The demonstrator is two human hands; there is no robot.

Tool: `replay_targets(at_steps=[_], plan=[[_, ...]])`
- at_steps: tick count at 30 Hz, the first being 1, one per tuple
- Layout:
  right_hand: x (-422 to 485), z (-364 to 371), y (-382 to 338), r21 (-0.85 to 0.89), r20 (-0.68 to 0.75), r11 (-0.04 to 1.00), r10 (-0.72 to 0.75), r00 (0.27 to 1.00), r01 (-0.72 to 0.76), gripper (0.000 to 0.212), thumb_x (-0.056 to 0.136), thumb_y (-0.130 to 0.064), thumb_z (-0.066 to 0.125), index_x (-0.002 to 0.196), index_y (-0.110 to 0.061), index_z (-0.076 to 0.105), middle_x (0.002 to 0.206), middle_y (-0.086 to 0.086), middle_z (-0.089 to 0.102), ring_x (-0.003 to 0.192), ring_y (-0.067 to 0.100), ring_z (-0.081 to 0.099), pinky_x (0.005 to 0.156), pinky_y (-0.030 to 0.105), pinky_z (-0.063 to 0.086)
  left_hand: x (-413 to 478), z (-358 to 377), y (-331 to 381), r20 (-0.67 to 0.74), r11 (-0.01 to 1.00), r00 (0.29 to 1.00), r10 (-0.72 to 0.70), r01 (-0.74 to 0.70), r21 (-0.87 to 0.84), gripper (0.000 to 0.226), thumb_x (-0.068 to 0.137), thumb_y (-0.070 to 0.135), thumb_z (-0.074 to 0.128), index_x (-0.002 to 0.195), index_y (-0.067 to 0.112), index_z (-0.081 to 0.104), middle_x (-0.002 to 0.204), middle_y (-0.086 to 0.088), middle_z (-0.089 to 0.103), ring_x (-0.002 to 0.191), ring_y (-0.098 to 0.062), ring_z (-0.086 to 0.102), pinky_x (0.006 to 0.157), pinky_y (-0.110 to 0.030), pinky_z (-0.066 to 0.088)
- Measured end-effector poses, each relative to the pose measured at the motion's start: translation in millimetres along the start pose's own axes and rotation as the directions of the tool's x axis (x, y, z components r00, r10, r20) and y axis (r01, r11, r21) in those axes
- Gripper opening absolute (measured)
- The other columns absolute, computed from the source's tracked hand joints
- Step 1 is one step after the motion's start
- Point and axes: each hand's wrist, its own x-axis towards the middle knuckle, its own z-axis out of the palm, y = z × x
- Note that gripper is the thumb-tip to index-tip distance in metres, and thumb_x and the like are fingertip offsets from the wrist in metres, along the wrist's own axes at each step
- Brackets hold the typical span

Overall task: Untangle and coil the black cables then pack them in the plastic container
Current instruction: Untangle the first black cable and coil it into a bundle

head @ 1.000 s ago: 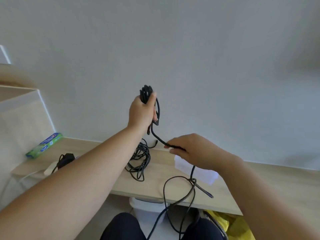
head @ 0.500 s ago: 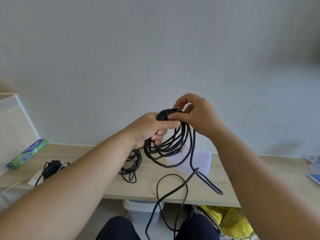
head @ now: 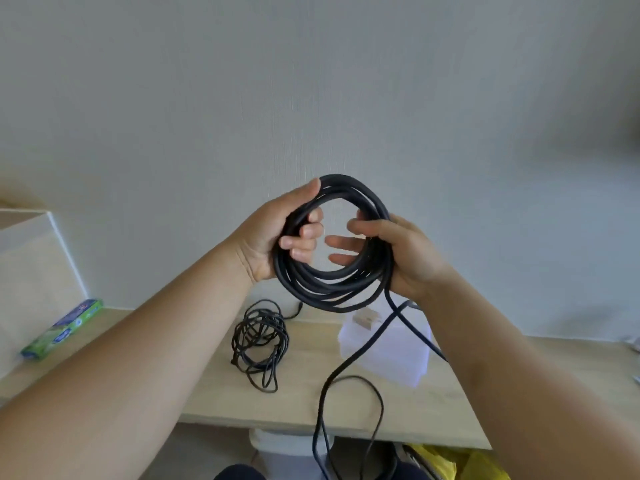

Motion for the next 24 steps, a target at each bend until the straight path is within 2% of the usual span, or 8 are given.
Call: replay_targets(at_steps=[3,6,10,15,17,19,21,24], plan=[[13.8,16.8,-40.5,-0.085,0.021,0.994,-0.064,0.998,0.065,0.021,0.085,-0.027,0.055,0.088,-0.007,0.050,0.056,-0.002,0.051,0.043,0.010,0.051,0.049,0.025,0.051,3.1,14.8,30.1,-0.041,0.994,0.993,0.112,-0.112,0.000,0.043,0.052,0.043,0.086,0.071,0.010,0.066,0.061,0.000,0.057,0.026,-0.001,0.036,0.034,-0.015,0.039],[31.1,28.5,-75.2,-0.248,-0.042,0.962,-0.128,0.991,0.113,0.030,0.091,-0.038,0.053,0.088,-0.008,0.052,0.055,-0.002,0.035,0.037,0.006,0.030,0.041,0.020,0.040,5.9,32.7,54.4,-0.119,0.976,0.969,0.216,-0.215,0.021,0.044,0.074,0.049,0.063,0.090,0.009,0.066,0.074,-0.003,0.061,0.034,-0.002,0.047,0.049,-0.021,0.051],[37.4,32.7,-90.4,-0.404,0.029,0.907,-0.114,0.993,0.116,0.027,0.095,-0.035,0.051,0.087,-0.010,0.052,0.057,-0.002,0.030,0.037,0.006,0.026,0.039,0.019,0.035,2.0,25.9,64.6,0.017,0.984,0.985,0.170,-0.171,0.042,0.072,0.036,0.058,0.086,0.090,0.010,0.077,0.095,-0.008,0.073,0.076,-0.019,0.072,0.065,-0.040,0.057],[23.8,22.2,-84.2,-0.566,0.119,0.820,-0.017,0.993,0.082,0.024,0.094,-0.031,0.052,0.089,-0.008,0.053,0.056,-0.002,0.032,0.039,0.007,0.027,0.040,0.019,0.033,-4.7,11.5,52.1,0.020,0.978,0.996,0.089,-0.091,0.185,0.090,0.036,0.070,0.081,0.104,0.010,0.074,0.104,-0.011,0.071,0.097,-0.028,0.068,0.077,-0.041,0.056],[23.2,22.2,-80.7,-0.601,0.109,0.795,-0.022,0.994,0.084,0.023,0.094,-0.031,0.053,0.087,-0.009,0.055,0.056,-0.002,0.033,0.040,0.008,0.028,0.041,0.020,0.034,-6.4,20.2,47.9,-0.006,0.963,0.996,0.091,-0.086,0.256,0.076,0.042,0.062,0.084,0.098,0.011,0.076,0.092,-0.013,0.072,0.088,-0.028,0.070,0.073,-0.039,0.057],[23.2,22.5,-78.6,-0.609,0.093,0.789,-0.027,0.995,0.078,0.024,0.093,-0.032,0.054,0.088,-0.009,0.056,0.057,-0.001,0.033,0.042,0.008,0.028,0.042,0.020,0.035,-7.5,31.2,44.4,-0.093,0.966,0.991,0.097,-0.071,0.249,0.050,0.058,0.047,0.078,0.087,0.008,0.072,0.065,-0.007,0.065,0.061,-0.019,0.067,0.062,-0.034,0.057],[22.8,22.0,-75.8,-0.617,0.064,0.783,-0.047,0.997,0.076,0.026,0.091,-0.035,0.056,0.090,-0.009,0.058,0.058,-0.002,0.037,0.042,0.008,0.033,0.044,0.021,0.038,-6.1,38.9,41.3,-0.164,0.972,0.982,0.094,-0.055,0.227,0.027,0.072,0.035,0.064,0.078,0.009,0.057,0.044,0.004,0.043,0.039,-0.009,0.046,0.047,-0.024,0.049],[24.4,16.9,-69.4,-0.761,-0.024,0.641,-0.185,0.982,0.102,0.032,0.088,-0.045,0.057,0.101,-0.015,0.060,0.080,-0.005,0.061,0.066,0.008,0.059,0.065,0.022,0.051,0.0,38.3,37.4,-0.257,0.984,0.960,0.112,-0.072,0.160,0.026,0.088,0.027,0.054,0.069,0.014,0.042,0.037,0.008,0.026,0.031,-0.006,0.028,0.037,-0.016,0.031]])
